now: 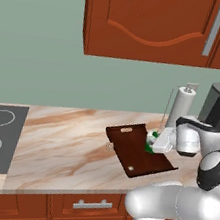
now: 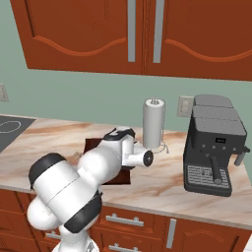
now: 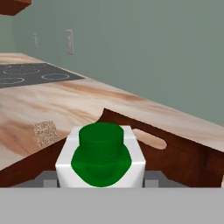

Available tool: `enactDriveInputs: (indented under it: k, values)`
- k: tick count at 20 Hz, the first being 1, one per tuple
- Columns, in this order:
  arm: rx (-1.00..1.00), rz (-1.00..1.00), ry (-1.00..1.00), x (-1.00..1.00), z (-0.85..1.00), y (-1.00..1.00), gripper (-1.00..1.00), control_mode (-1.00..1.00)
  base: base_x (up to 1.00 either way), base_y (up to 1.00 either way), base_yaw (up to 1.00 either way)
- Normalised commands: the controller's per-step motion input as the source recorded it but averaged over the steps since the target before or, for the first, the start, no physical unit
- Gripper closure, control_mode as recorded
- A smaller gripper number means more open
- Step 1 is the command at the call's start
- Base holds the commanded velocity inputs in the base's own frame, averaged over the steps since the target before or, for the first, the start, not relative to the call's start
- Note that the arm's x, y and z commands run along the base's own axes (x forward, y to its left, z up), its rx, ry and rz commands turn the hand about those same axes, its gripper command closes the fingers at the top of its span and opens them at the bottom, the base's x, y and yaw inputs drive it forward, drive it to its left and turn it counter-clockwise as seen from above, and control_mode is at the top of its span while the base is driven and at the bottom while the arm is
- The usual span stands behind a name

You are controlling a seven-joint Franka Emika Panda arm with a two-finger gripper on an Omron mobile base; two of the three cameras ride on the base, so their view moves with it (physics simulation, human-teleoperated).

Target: Take out the milk from the fridge and place it on the tray on the counter. Then take the sugar cube near the tray and place it in the tray.

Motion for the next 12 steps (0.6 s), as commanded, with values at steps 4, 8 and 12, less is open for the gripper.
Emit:
enactDriveInputs:
  k: [4,8,12]
  values:
    - [0.0,0.0,-0.04,0.18,-0.16,0.0,1.0,-1.0,0.0,0.0,0.0]
    - [0.0,0.0,-0.03,0.19,-0.28,0.0,1.0,-1.0,0.0,0.0,0.0]
    - [0.0,0.0,-0.01,0.16,-0.34,0.0,1.0,-1.0,0.0,0.0,0.0]
